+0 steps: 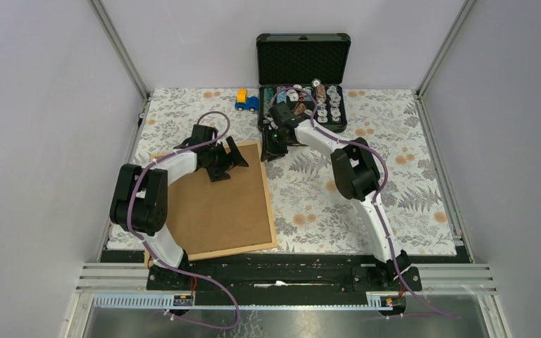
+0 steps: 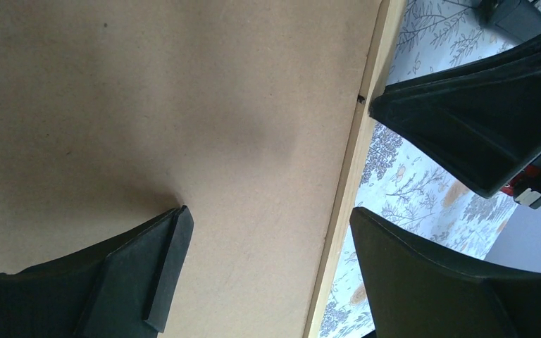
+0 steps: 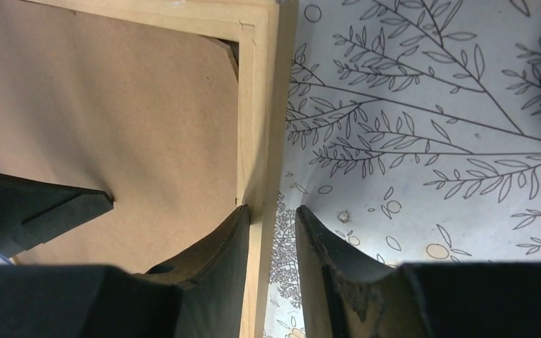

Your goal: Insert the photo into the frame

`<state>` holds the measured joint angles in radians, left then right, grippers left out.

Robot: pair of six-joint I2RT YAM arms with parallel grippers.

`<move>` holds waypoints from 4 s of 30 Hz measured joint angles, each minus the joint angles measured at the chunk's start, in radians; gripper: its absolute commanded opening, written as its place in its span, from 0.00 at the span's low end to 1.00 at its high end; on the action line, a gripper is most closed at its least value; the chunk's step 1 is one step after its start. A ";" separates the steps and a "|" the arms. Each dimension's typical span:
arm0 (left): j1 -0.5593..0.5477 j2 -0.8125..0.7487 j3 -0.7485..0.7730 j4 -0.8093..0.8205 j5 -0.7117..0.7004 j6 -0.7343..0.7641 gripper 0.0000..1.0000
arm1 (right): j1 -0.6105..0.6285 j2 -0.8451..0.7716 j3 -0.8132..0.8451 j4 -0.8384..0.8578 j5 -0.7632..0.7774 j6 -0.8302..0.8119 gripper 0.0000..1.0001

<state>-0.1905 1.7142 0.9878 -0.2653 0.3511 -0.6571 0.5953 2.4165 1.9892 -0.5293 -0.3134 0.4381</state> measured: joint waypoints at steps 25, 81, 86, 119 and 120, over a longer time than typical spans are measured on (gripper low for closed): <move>0.012 -0.004 -0.026 0.038 0.000 -0.060 0.95 | 0.027 0.045 0.087 -0.049 0.062 0.004 0.36; 0.008 -0.246 0.056 -0.257 -0.117 0.080 0.99 | 0.192 -0.066 -0.050 -0.090 0.451 0.111 0.00; 0.008 -0.347 0.058 -0.293 -0.135 0.080 0.99 | 0.188 -0.103 -0.117 -0.053 0.455 0.229 0.00; 0.008 -0.379 0.104 -0.303 -0.130 0.161 0.99 | 0.180 -0.452 -0.568 0.376 0.368 0.244 1.00; 0.008 -0.391 0.103 -0.303 -0.131 0.160 0.99 | 0.156 -0.411 -0.497 0.370 0.350 0.173 1.00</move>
<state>-0.1822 1.3235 1.0904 -0.5686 0.2203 -0.4973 0.7509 2.0056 1.4918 -0.1593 0.0364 0.6113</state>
